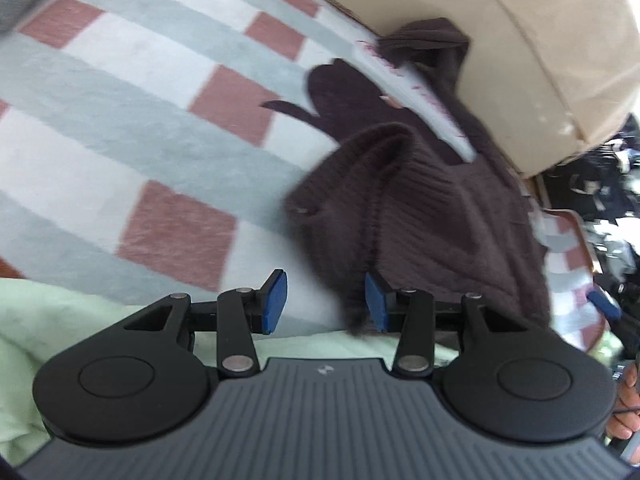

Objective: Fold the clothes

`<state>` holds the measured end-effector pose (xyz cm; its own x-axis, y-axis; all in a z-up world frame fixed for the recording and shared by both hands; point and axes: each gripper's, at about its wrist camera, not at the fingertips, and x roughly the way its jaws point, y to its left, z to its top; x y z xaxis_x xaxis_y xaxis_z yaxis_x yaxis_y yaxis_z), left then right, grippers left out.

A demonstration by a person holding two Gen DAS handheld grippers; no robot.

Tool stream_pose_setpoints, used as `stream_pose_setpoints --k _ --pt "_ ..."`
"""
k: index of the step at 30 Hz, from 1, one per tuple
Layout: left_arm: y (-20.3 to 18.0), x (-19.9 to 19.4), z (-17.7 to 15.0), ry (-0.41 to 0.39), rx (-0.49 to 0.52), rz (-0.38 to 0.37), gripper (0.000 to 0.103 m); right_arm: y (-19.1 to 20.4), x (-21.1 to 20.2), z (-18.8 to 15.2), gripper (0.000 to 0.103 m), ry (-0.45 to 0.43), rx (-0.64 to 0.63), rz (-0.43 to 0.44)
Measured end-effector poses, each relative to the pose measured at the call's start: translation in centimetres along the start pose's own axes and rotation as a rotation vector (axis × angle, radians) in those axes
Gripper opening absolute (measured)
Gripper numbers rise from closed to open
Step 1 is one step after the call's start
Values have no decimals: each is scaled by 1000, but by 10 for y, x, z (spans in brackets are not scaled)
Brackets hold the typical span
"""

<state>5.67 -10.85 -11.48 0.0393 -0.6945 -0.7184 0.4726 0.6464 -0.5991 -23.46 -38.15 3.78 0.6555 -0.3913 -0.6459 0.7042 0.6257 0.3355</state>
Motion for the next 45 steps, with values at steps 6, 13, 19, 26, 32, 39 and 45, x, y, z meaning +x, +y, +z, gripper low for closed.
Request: stream_pose_setpoints --k 6,13,19,26,32,39,45 --pt "1 3 -1 -1 6 18 41 117 67 -63 54 220 -533 243" --pt "21 5 4 11 -37 35 41 178 118 -126 59 305 -1053 185" --pt "12 8 1 26 45 56 42 139 111 -113 7 231 -926 198" --pt "-14 12 -6 -1 196 129 42 61 65 -31 7 89 -422 264" --pt "-43 36 4 -15 331 163 71 24 43 -19 7 11 -354 266" --pt "-77 69 17 -49 546 174 10 12 57 -29 7 27 -297 326" --pt "-135 60 51 -251 858 347 8 23 67 -15 8 71 -312 399"
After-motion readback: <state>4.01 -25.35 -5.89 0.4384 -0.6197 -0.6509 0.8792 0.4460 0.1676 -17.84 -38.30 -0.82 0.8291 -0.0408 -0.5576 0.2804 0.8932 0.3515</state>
